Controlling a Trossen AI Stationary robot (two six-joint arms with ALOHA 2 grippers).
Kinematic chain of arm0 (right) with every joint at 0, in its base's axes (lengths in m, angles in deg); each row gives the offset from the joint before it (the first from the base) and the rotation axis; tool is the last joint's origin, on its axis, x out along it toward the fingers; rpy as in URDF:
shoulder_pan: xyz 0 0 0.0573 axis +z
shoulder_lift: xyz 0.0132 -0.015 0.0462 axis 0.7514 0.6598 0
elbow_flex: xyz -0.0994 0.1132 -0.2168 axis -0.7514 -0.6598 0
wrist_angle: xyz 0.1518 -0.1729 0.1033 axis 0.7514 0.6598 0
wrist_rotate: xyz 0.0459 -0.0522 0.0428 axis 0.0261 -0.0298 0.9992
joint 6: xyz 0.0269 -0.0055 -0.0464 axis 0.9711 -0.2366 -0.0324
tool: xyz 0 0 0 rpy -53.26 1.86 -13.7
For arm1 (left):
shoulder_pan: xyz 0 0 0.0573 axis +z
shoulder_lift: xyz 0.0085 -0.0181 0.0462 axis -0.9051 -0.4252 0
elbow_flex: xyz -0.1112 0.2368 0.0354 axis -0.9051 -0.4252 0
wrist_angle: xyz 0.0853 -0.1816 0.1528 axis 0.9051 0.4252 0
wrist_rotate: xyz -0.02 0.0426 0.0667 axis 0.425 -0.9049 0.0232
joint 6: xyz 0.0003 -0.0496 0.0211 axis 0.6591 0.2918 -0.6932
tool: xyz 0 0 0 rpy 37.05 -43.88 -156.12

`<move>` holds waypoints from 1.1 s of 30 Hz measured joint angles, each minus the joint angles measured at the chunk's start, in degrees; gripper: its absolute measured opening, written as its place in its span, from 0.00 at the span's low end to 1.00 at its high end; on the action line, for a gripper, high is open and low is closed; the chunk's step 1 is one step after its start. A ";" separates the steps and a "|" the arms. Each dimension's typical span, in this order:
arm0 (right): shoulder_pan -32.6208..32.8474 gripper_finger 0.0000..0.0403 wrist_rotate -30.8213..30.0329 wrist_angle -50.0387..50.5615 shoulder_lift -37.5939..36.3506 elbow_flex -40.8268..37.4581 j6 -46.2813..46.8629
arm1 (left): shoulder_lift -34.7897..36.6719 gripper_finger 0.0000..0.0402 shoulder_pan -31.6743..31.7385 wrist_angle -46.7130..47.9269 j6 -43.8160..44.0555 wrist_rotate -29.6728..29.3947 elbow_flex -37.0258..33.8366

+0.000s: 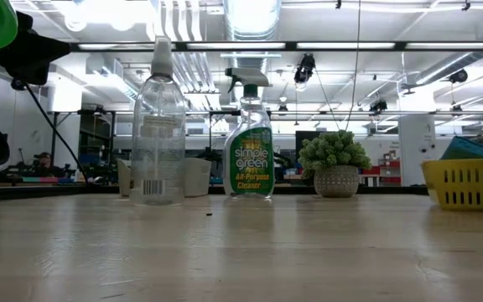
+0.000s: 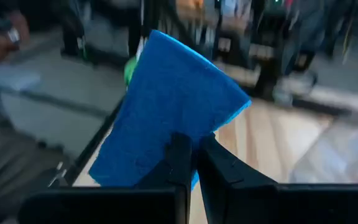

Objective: Pick & Place Kitchen Items
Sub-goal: Put the blue sponge into the yellow bin

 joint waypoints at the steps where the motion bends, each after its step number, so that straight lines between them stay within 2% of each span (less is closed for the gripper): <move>1: 0.00 0.04 0.04 -6.30 -0.65 -3.56 -2.21 | 0.00 0.63 0.00 0.03 0.00 0.00 0.00; 3: -0.02 0.04 0.05 -16.31 -2.44 -10.58 -4.18 | 0.00 0.63 -0.02 0.06 0.00 0.03 0.00; 5: 0.00 0.04 -0.15 -21.39 -5.38 -16.42 -4.14 | 0.00 0.63 -0.01 0.09 0.00 0.04 0.00; 8: 0.52 0.04 -3.36 -21.79 -11.77 -23.27 -1.43 | 0.00 0.63 0.00 0.11 0.00 0.04 0.00; 11: 1.34 0.04 -7.10 -17.81 -20.39 -28.00 1.07 | 0.00 0.63 0.00 0.11 0.00 0.04 0.00; 17: 2.12 0.04 -14.38 10.23 -39.30 -29.38 12.24 | 0.00 0.63 0.00 0.11 0.00 0.05 0.00; 22: 2.10 0.04 -17.42 37.75 -47.75 -24.64 27.24 | 0.00 0.63 0.00 0.11 0.00 0.04 0.00; 27: 2.08 0.04 -17.12 60.36 -47.77 -17.10 40.54 | 0.00 0.63 -0.01 0.11 0.00 0.06 0.00; 33: 2.00 0.04 -13.68 79.65 -40.88 -9.15 53.06 | 0.00 0.63 -0.01 0.11 0.00 0.06 0.00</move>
